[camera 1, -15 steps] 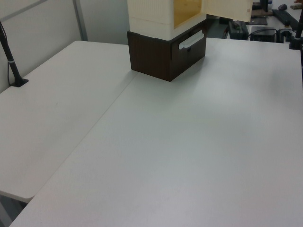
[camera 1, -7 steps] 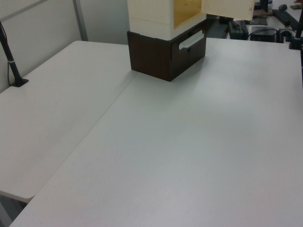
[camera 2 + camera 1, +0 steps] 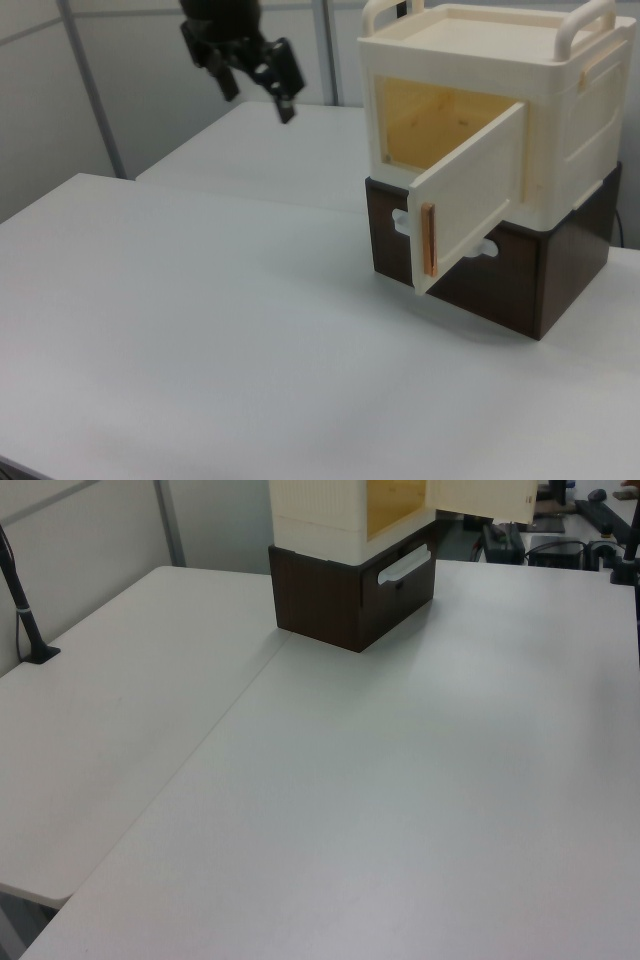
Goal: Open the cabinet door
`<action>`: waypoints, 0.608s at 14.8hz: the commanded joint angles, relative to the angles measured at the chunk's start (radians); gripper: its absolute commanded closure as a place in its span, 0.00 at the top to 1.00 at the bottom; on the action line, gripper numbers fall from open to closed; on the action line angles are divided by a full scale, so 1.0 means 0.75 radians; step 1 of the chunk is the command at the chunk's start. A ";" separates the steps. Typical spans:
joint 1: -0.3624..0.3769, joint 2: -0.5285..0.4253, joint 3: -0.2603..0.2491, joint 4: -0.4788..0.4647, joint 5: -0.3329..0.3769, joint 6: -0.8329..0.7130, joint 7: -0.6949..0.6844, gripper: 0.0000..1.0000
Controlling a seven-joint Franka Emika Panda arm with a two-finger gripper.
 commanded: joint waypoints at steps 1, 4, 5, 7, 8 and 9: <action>0.184 0.012 -0.021 -0.033 -0.031 -0.023 0.238 1.00; 0.335 0.027 -0.029 -0.095 -0.105 -0.023 0.271 1.00; 0.382 0.033 -0.031 -0.117 -0.131 -0.015 0.273 1.00; 0.448 0.098 -0.029 -0.130 -0.221 -0.006 0.267 1.00; 0.454 0.127 -0.029 -0.132 -0.236 -0.004 0.261 1.00; 0.456 0.151 -0.029 -0.126 -0.246 0.000 0.247 1.00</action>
